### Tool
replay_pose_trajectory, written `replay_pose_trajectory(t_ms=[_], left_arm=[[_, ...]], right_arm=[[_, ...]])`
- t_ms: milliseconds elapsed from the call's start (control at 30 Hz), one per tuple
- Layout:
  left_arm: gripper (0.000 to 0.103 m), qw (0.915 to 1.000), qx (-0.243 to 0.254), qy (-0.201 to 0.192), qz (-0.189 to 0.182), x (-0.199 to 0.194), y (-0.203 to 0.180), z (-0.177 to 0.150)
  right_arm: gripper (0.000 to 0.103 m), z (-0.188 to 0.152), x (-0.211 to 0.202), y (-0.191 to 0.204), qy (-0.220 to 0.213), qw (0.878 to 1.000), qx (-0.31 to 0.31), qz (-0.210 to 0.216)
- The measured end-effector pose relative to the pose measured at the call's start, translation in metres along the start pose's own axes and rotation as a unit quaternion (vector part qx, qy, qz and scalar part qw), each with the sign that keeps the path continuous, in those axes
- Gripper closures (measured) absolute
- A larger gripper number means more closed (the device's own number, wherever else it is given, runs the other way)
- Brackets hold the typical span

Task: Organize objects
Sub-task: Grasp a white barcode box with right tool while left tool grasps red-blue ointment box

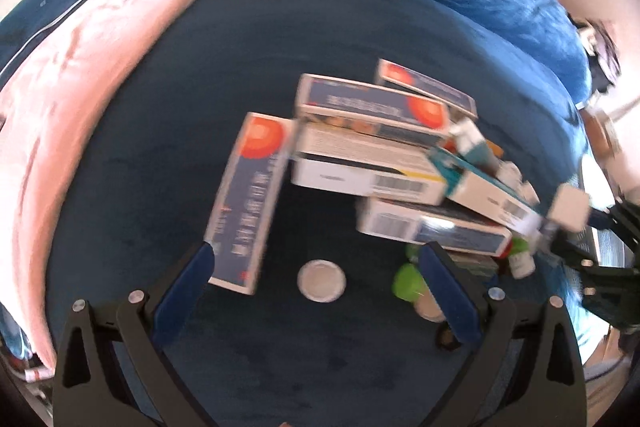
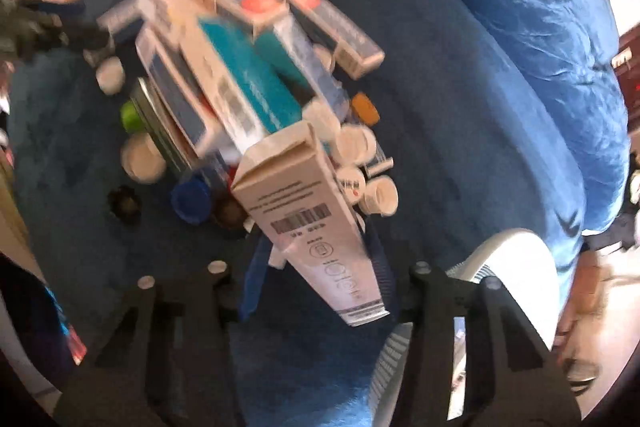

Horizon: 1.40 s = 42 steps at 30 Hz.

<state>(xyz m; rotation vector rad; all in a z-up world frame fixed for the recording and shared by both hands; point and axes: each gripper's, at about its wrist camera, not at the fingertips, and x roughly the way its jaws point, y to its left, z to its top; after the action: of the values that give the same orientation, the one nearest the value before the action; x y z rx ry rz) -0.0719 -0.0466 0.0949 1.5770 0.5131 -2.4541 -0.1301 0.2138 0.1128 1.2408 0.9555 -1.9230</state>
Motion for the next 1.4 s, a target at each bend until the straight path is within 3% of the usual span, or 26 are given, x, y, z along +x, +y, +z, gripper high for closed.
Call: replay_pose_trajectory(t_ms=[100,200,300,400,600,700,733,767,1100,1400], left_arm=[[0.001,0.9995,-0.029,-0.005,0.015,0.002,0.02,0.004],[0.001,0.998,-0.055,0.0,0.032,0.009,0.04,0.004],[0.001,0.9968,-0.063,0.007,0.049,0.019,0.051,0.004],[0.001,0.9967,-0.047,0.011,0.066,0.031,0.048,0.005],[0.005,0.9969,-0.005,0.011,0.078,0.054,0.033,0.012],[0.033,0.9968,0.015,0.026,0.075,0.07,0.029,0.019],[0.062,0.9971,0.013,0.03,0.07,0.073,0.03,0.018],[0.065,0.9969,0.008,0.033,0.071,0.075,0.031,0.017],[0.065,0.9976,-0.01,-0.023,0.065,0.018,0.026,0.006],[0.065,0.9973,0.044,-0.057,-0.015,-0.023,-0.039,0.024]], right_arm=[[0.057,0.004,-0.012,-0.021,-0.035,0.993,0.09,0.071],[0.057,0.004,0.001,-0.039,-0.011,0.974,0.183,0.135],[0.057,0.0,0.023,-0.046,0.034,0.962,0.232,0.139],[0.056,-0.001,0.031,-0.048,0.047,0.957,0.258,0.128],[0.056,-0.008,0.039,-0.048,0.081,0.958,0.251,0.113],[0.057,-0.011,0.041,-0.046,0.085,0.958,0.25,0.111],[0.058,-0.012,0.041,-0.045,0.086,0.957,0.251,0.115],[0.059,-0.012,0.041,-0.044,0.086,0.956,0.253,0.122],[0.062,-0.021,0.014,-0.055,0.033,0.942,0.3,0.149],[0.062,-0.026,-0.019,-0.074,-0.038,0.923,0.348,0.16]])
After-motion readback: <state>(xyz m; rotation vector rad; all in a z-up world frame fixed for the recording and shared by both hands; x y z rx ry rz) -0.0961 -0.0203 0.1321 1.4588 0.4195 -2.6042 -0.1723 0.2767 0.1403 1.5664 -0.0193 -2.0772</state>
